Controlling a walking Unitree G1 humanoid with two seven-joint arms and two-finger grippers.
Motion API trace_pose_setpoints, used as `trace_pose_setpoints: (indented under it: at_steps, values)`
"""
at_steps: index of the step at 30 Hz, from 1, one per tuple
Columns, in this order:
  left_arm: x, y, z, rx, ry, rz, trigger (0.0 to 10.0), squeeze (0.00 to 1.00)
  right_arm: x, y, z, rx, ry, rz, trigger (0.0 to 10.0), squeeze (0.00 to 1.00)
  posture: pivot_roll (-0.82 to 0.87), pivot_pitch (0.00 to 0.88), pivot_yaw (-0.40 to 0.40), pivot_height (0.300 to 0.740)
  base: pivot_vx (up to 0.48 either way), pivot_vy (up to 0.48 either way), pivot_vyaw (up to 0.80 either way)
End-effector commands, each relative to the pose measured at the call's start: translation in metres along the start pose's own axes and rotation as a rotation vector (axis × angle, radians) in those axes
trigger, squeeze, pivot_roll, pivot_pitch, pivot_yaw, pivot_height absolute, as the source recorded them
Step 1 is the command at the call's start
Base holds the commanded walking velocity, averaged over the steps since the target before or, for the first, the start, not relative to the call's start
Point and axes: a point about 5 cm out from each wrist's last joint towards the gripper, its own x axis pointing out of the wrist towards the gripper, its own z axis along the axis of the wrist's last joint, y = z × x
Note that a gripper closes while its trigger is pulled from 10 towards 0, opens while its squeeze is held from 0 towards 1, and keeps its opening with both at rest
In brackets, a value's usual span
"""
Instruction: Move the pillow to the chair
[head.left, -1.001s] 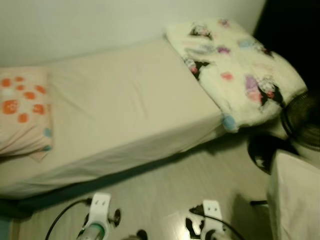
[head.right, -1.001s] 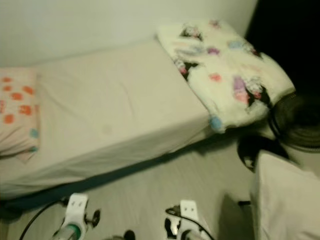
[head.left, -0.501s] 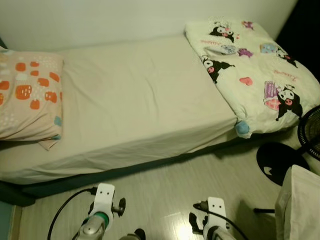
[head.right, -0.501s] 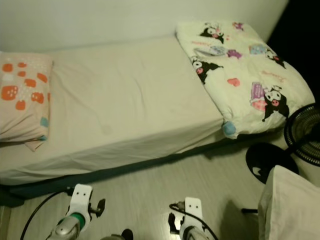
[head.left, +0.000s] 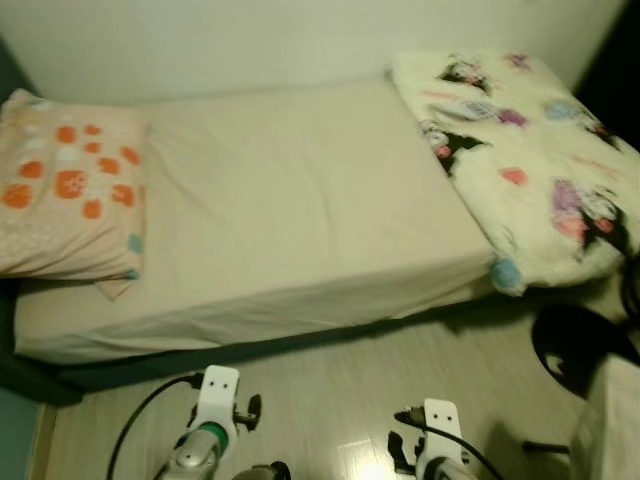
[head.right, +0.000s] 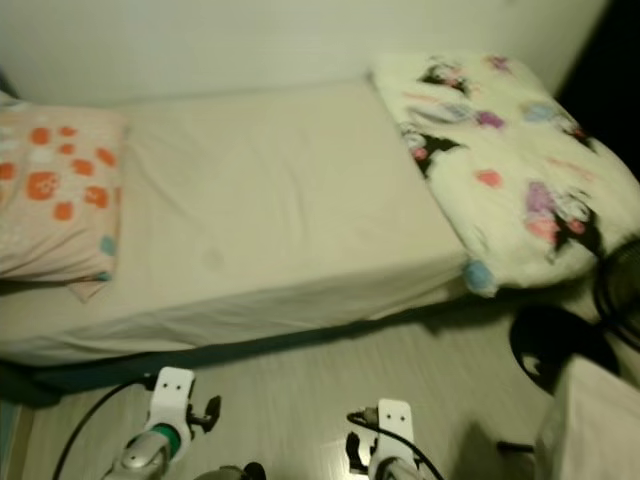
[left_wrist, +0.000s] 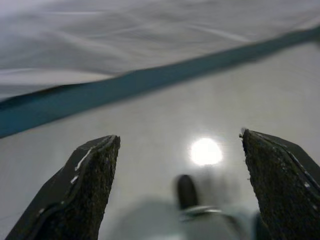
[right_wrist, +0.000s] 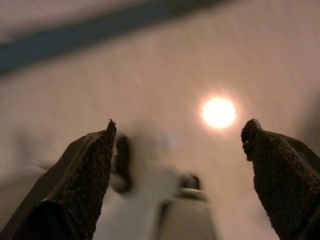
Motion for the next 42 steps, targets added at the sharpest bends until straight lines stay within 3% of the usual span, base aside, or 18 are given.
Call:
trace_pose_setpoints:
  at_steps: [1,23,42]
  values:
    - [0.0008,-0.0058,0.0014,-0.014,-0.004,-0.011,10.0,0.00,-0.0039,-0.0082,-0.0135,0.032,0.039,-0.031,10.0,0.00,0.05,0.032,0.070,0.740,0.428,0.000,0.00]
    - [0.0012,-0.0045,0.0024,-0.017,-0.006,-0.008,10.0,0.00,-0.0029,-0.0070,-0.0108,0.017,0.036,-0.022,10.0,0.00,0.06,0.028,0.065,0.740,0.416,0.000,0.00]
    - [0.0021,-0.0041,0.0073,0.009,-0.035,-0.004,10.0,0.00,-0.0038,-0.0089,-0.0135,0.015,0.046,-0.028,10.0,0.00,0.05,0.031,0.068,0.740,0.000,-0.016,0.00]
